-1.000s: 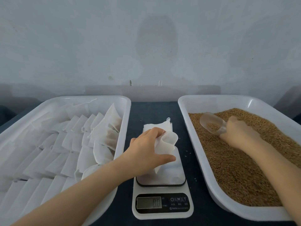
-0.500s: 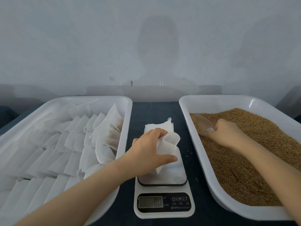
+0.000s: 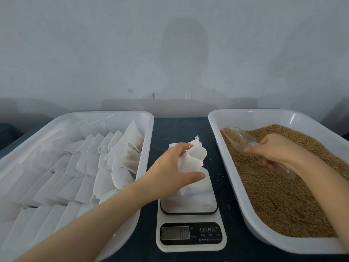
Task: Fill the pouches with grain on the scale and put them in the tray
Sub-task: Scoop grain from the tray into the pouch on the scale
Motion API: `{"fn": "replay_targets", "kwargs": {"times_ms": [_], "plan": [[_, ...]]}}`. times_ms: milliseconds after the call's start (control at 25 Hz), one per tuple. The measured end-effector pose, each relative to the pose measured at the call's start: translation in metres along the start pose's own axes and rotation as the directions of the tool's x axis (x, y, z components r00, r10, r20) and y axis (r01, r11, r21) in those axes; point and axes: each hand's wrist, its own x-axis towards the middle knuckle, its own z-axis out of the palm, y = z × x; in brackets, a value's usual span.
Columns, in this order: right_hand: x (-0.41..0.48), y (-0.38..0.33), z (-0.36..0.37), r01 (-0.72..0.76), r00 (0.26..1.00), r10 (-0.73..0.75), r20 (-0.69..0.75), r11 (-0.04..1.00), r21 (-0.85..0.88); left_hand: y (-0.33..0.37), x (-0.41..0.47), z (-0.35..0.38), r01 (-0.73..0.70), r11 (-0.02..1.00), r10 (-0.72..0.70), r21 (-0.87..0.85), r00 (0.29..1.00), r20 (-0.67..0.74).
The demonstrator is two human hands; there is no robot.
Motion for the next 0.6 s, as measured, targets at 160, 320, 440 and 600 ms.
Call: {"fn": "replay_targets", "kwargs": {"times_ms": [160, 320, 440, 600], "plan": [[-0.004, -0.003, -0.002, 0.169, 0.966, -0.184, -0.181, 0.981, -0.092, -0.001, 0.002, -0.004, 0.022, 0.993, -0.024, -0.113, 1.000, -0.015], [-0.012, -0.009, -0.007, 0.292, 0.896, -0.347, -0.278, 0.931, -0.220, -0.005, 0.004, -0.005, 0.040, 0.980, -0.051, -0.196, 0.997, -0.052], [-0.015, -0.011, -0.009, 0.352, 0.853, -0.441, -0.280, 0.881, -0.315, -0.006, 0.005, -0.006, 0.044, 0.976, -0.059, -0.213, 0.996, -0.064], [-0.019, -0.014, -0.015, 0.432, 0.807, -0.512, -0.293, 0.851, -0.299, -0.008, 0.006, -0.004, 0.078, 0.978, -0.087, -0.196, 0.995, -0.039]]}}
